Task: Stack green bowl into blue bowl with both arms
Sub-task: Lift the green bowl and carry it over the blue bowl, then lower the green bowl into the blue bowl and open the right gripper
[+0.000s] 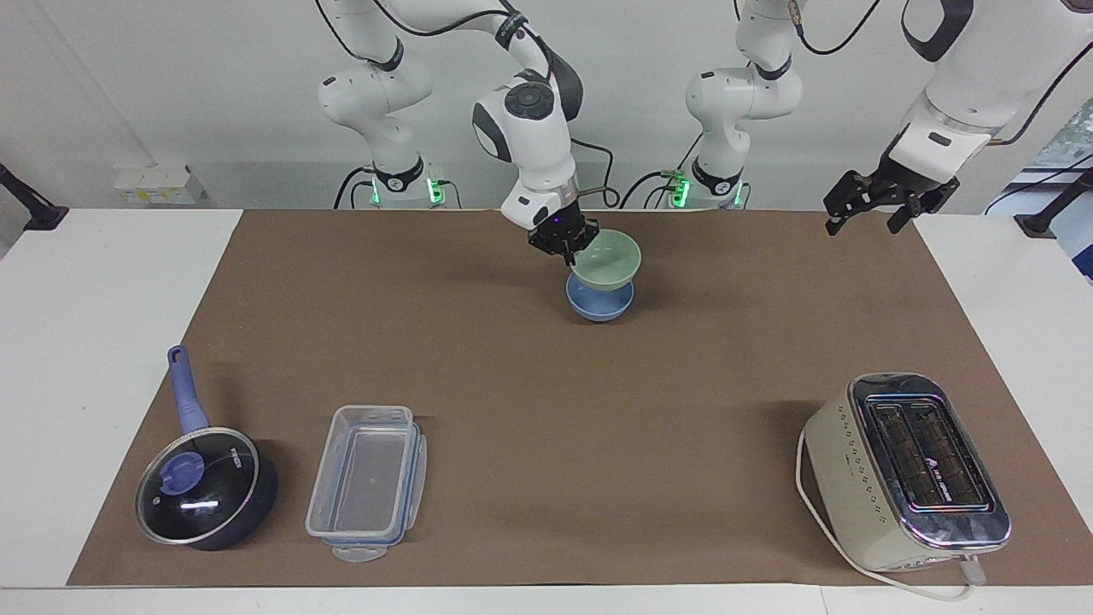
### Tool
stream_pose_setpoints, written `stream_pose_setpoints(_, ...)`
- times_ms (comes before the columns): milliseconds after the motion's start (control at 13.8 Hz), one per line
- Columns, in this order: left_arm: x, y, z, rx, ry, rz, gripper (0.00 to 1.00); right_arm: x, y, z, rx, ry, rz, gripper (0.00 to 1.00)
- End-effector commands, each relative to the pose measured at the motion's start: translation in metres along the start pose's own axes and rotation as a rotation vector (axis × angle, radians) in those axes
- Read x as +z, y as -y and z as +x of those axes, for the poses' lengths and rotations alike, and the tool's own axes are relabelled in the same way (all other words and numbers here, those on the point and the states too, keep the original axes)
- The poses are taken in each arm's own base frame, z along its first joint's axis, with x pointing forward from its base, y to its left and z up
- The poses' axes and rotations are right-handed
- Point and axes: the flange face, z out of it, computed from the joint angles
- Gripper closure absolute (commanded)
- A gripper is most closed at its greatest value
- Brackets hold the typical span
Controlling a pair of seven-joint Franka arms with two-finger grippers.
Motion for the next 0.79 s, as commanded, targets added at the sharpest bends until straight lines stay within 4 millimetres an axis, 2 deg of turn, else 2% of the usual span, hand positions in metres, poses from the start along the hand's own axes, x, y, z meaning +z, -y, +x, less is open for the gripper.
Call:
stream_pose_setpoints(0, -0.003, 0.003, 0.000, -0.004, 0.006, 0.013, 0.00, 0.015, -0.001, 0.012, -0.001, -0.014, -0.040, 1.00)
stream_pose_setpoints(217, -0.003, 0.003, 0.000, -0.004, 0.006, 0.013, 0.00, 0.032, -0.006, 0.013, 0.011, -0.023, -0.039, 1.00)
stream_pose_setpoints(722, -0.003, 0.003, 0.000, -0.004, 0.006, 0.013, 0.00, 0.043, -0.011, 0.012, 0.015, -0.021, -0.042, 1.00)
